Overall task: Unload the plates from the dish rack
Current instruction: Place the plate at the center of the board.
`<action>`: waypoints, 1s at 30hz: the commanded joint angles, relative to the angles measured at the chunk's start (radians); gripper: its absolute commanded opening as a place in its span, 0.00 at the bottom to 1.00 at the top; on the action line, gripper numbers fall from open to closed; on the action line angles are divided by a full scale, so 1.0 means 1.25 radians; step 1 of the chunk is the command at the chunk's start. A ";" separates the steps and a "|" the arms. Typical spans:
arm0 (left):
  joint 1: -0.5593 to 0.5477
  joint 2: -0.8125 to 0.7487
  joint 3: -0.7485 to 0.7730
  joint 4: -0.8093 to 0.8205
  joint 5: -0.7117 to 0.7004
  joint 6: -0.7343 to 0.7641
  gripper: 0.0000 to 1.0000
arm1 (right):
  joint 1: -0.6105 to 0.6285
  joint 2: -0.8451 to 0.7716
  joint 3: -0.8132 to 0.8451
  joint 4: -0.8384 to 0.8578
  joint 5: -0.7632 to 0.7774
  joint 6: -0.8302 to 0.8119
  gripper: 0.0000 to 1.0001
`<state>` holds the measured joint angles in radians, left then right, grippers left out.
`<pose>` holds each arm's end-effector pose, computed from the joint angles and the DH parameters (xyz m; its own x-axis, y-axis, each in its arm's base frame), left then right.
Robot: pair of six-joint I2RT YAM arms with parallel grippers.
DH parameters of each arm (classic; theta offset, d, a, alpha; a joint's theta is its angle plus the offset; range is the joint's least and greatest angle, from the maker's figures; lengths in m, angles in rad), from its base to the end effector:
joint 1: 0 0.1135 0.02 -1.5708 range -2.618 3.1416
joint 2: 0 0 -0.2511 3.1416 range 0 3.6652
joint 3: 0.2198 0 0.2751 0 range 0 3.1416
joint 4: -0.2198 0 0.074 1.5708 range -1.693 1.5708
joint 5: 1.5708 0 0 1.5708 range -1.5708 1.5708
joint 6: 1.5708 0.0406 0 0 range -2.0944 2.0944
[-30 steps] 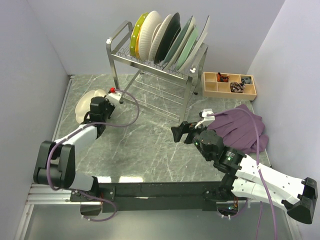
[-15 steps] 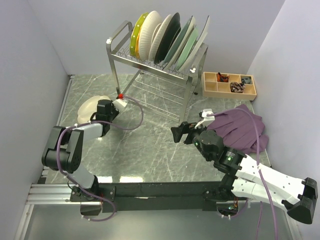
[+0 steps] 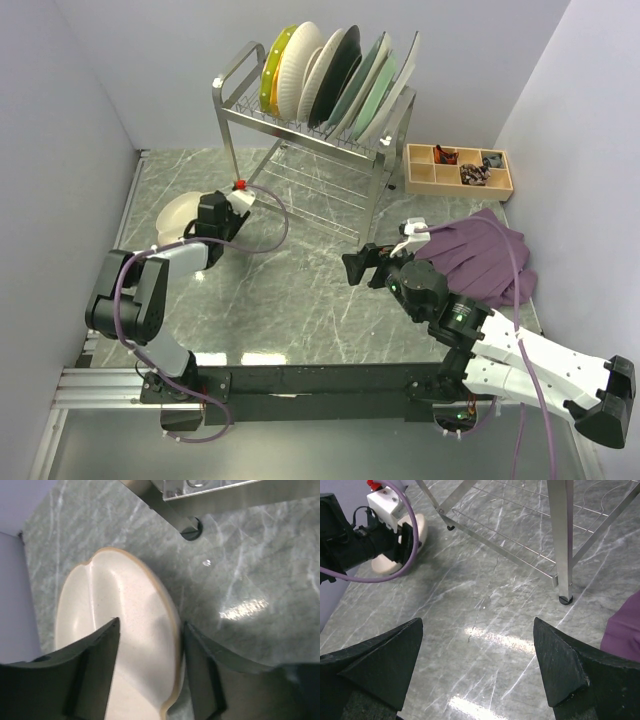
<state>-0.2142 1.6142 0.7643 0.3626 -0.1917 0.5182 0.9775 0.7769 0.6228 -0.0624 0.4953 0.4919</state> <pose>0.3473 -0.0676 0.1490 -0.3756 0.5793 -0.7234 0.2650 0.8151 0.5152 0.1405 0.1738 0.2840 -0.3278 0.2571 -0.9091 -0.3575 0.8569 0.3713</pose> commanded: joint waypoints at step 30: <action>0.153 -0.555 -0.129 -0.578 -0.119 -1.571 0.72 | 0.006 -0.024 0.025 0.018 0.021 -0.011 0.96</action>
<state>-0.0216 0.8631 0.6388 -0.1398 -0.2871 -1.0702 0.9779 0.7612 0.6228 -0.0635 0.4999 0.4911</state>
